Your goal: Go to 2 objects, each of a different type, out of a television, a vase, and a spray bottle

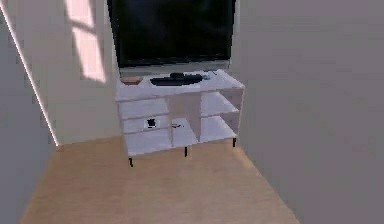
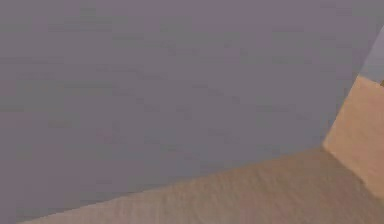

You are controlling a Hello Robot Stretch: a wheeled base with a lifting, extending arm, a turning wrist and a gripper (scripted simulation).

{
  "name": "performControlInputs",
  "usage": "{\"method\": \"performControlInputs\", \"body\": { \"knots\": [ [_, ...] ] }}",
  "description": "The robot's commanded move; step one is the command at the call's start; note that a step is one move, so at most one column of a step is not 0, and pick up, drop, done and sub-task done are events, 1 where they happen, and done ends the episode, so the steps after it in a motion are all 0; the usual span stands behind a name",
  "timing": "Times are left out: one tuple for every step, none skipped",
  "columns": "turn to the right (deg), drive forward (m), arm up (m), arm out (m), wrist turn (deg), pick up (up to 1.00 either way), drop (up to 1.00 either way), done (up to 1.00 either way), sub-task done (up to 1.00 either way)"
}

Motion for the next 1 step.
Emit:
{"method": "performControlInputs", "body": {
  "knots": [
    [0.0, 1.00, 0.00, 0.00, 0.0, 0.00, 0.00, 0.00, 0.00]
  ]
}}
